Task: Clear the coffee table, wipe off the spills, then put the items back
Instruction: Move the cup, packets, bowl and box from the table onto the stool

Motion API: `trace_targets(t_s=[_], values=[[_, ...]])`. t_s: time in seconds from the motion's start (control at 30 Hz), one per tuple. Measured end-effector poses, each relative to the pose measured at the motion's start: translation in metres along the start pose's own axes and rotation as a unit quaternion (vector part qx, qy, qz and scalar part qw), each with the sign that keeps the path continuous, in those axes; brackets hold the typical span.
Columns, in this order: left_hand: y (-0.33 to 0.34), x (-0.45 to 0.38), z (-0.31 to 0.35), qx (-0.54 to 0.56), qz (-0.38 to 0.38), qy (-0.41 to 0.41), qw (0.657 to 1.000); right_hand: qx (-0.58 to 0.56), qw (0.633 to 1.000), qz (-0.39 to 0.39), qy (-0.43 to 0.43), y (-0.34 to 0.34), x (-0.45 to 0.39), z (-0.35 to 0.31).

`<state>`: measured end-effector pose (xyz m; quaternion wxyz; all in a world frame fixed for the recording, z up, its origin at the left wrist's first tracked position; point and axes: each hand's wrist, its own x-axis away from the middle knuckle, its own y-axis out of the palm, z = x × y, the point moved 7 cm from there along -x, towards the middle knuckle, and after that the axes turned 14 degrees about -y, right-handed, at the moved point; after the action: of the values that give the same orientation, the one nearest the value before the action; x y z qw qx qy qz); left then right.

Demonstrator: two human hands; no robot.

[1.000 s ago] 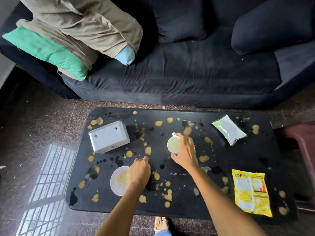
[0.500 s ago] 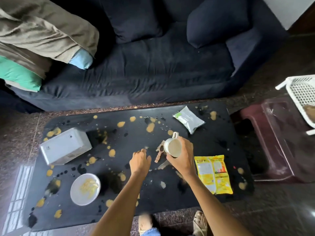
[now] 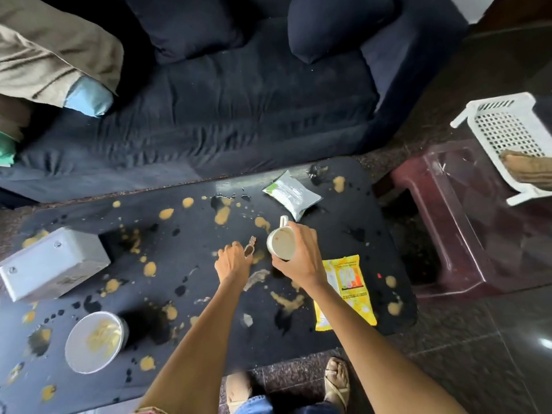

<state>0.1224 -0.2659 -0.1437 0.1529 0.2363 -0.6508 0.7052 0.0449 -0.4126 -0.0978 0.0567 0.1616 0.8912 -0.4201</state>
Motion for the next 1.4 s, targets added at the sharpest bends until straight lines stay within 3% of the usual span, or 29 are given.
trace_targets(t_s=[0.17, 0.37, 0.5, 0.7, 0.83, 1.13, 1.4], values=[[0.008, 0.011, 0.001, -0.061, 0.022, -0.001, 0.998, -0.019, 0.999, 0.027, -0.001, -0.024, 0.004, 0.003], [-0.014, 0.065, 0.041, 0.049, 0.066, 0.052, 0.995, 0.007, 0.997, 0.059, 0.039, -0.094, 0.017, 0.025], [-0.012, 0.115, 0.115, 0.179, 0.009, 0.080, 0.981, 0.032, 0.992, 0.106, 0.055, -0.170, 0.031, 0.059], [0.014, 0.190, 0.252, 0.245, -0.091, 0.172, 0.950, 0.132, 0.981, 0.117, 0.078, -0.276, 0.067, 0.130], [0.046, 0.232, 0.331, 0.262, -0.154, 0.179, 0.936, 0.153, 0.972, 0.111, 0.137, -0.331, 0.098, 0.189], [0.116, 0.273, 0.414, 0.167, -0.180, 0.156, 0.957, 0.139, 0.967, 0.043, 0.207, -0.364, 0.146, 0.284], [0.129, 0.286, 0.431, 0.125, -0.135, 0.116, 0.976, 0.170, 0.973, 0.046, 0.151, -0.368, 0.142, 0.292]])
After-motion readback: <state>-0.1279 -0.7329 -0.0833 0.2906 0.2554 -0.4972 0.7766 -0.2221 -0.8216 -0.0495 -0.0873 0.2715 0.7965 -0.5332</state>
